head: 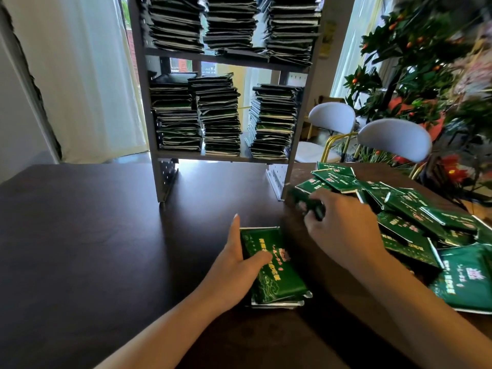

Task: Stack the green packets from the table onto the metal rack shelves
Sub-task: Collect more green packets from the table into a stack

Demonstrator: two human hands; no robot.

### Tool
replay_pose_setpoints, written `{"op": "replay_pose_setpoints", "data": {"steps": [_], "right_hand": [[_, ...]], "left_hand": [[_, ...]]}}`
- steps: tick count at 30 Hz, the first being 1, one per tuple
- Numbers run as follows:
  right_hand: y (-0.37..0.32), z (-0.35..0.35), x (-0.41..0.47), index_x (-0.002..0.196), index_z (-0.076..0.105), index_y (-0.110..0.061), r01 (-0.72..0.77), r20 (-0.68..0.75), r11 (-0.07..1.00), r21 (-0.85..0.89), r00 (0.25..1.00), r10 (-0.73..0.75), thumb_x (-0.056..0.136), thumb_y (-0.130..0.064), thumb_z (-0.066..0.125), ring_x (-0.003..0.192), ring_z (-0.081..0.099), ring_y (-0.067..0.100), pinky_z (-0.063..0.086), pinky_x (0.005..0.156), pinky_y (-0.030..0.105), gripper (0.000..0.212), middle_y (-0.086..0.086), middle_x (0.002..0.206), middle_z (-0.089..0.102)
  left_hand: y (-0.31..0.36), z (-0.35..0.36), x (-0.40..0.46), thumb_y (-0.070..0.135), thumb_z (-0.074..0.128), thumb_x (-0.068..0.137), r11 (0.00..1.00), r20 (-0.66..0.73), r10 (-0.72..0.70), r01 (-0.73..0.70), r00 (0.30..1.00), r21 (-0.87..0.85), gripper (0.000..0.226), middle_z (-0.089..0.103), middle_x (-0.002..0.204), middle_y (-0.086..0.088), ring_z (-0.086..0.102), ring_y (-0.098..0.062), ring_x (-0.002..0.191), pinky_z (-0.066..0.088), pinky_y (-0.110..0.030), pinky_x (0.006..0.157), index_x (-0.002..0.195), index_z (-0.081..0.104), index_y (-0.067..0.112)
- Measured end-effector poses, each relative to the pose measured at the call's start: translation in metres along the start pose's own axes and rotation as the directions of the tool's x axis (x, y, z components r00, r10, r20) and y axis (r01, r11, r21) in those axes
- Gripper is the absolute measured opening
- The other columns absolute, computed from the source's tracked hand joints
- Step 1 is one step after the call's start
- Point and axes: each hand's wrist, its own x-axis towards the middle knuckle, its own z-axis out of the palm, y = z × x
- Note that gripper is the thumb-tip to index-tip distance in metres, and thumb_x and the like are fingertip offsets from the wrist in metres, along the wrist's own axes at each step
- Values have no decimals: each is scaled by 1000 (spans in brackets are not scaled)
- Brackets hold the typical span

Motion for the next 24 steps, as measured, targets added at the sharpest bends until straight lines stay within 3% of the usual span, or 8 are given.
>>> {"op": "replay_pose_setpoints", "data": {"steps": [5, 8, 11, 14, 16, 19, 22, 24], "right_hand": [[-44, 1, -51, 118, 63, -32, 114, 100, 981, 160, 986, -131, 95, -42, 58, 79, 67, 6, 56, 74, 25, 25, -12, 95, 69], [-51, 14, -63, 111, 68, -30, 165, 65, 971, 174, 982, -178, 95, -50, 51, 92, 64, 8, 47, 91, 36, 31, -13, 101, 69], [-49, 14, -64, 96, 75, -28, 70, 135, 872, 485, 979, -154, 95, -54, 51, 69, 59, 4, 49, 71, 30, 35, -13, 74, 66], [-35, 12, -56, 78, 74, -19, -54, 160, 720, 692, 984, -80, 96, -39, 56, 61, 59, 15, 51, 63, 41, 33, 0, 63, 64], [-21, 9, -51, 85, 76, -23, -90, 150, 686, 722, 988, -28, 96, -27, 60, 68, 63, 13, 53, 62, 36, 20, -4, 70, 67], [10, 4, -48, 114, 68, -29, -75, 77, 893, 444, 996, 46, 94, -19, 65, 88, 60, 6, 48, 72, 19, 23, -12, 101, 65], [50, 3, -46, 141, 52, -28, -123, 67, 990, -74, 989, 128, 88, -17, 63, 128, 45, 25, 44, 103, 42, 55, 4, 138, 49], [70, 5, -45, 146, 44, -25, -204, 143, 953, -222, 961, 239, 86, -15, 58, 130, 43, 32, 45, 101, 45, 63, 9, 142, 45]], "left_hand": [[3, 1, 4, 23, 60, 99, 999, -31, -23, 22, 999, -24, 82, 60, 128, 7, 63, 2, 93, 48, -17, 74, 158, 5, 38], [5, 1, 3, 36, 46, 105, 999, -57, -20, 18, 998, -27, 69, 51, 140, 7, 55, -9, 116, 45, -34, 104, 158, 2, 40], [4, 2, 0, 55, 40, 95, 992, -15, 5, -7, 1000, -126, 77, 49, 135, 14, 57, 6, 113, 47, -23, 103, 156, -5, 43], [4, 2, -2, 44, 44, 102, 985, -53, 53, -43, 997, 169, 75, 52, 126, 15, 58, 17, 90, 42, 1, 71, 156, -8, 39], [2, 0, -5, 45, 43, 104, 900, -80, 124, -78, 989, 428, 75, 43, 145, 6, 52, 4, 113, 40, -5, 84, 158, -8, 37], [-5, -3, -5, 47, 41, 103, 795, -77, 194, -111, 978, 596, 67, 32, 154, 4, 38, -14, 138, 38, -29, 107, 158, 3, 41], [-6, -4, -4, 38, 39, 106, 805, -40, 235, -171, 971, 568, 52, 23, 158, 6, 34, -16, 142, 40, -28, 106, 149, 19, 59], [-5, -2, -3, 34, 37, 107, 801, -7, 232, -187, 973, 568, 43, 18, 161, 8, 30, -15, 144, 39, -21, 100, 141, 33, 60]]}}
